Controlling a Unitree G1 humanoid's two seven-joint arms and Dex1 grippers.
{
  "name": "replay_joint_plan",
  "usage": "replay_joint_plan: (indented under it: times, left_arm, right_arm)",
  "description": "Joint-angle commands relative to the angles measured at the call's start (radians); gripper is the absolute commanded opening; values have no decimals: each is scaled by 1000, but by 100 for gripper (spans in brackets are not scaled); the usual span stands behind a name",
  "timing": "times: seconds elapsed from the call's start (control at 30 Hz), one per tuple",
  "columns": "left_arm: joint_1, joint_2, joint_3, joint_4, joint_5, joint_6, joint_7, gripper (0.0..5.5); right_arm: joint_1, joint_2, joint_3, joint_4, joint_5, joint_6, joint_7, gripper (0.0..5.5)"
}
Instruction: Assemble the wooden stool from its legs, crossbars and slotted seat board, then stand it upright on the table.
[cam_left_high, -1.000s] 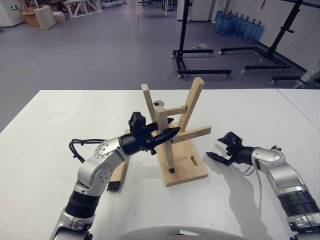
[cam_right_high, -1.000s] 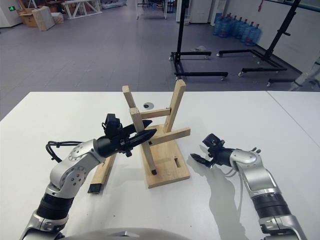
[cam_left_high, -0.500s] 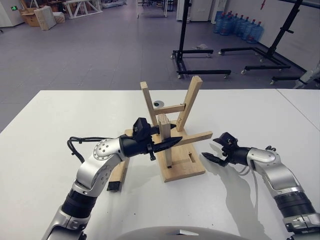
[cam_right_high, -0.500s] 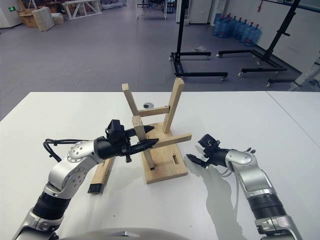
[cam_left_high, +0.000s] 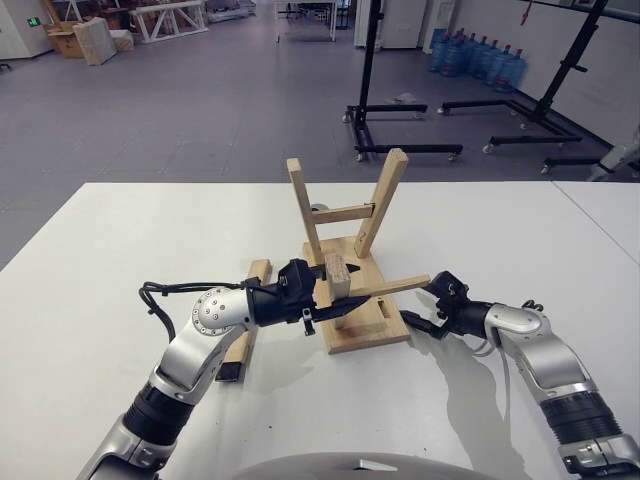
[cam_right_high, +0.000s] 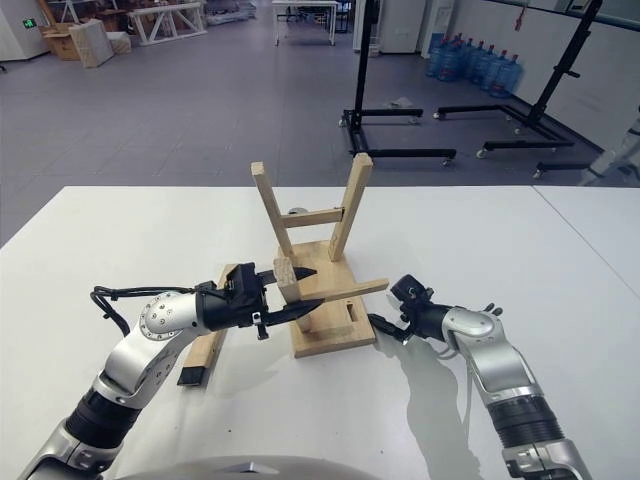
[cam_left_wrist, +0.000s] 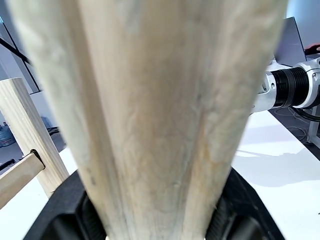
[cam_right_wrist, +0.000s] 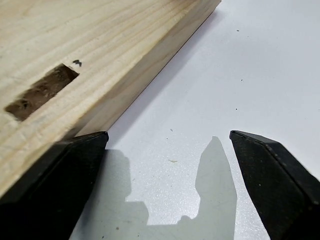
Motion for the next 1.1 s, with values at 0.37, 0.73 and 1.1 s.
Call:
replay_joint_plan:
  times: [0.37, 0.73, 1.1]
  left_arm:
    - [22, 44, -13, 68, 126, 45, -4, 382]
    - [153, 195, 147, -76, 131, 63, 2, 398]
    - [293, 165, 361, -451, 35, 870, 333, 398]
  right_arm:
    - [-1, 26, 9, 0, 3, 3, -1, 450]
    - [12, 11, -5, 14, 0, -12, 0, 450]
    - [56, -5, -60, 15, 8, -20, -9, 450]
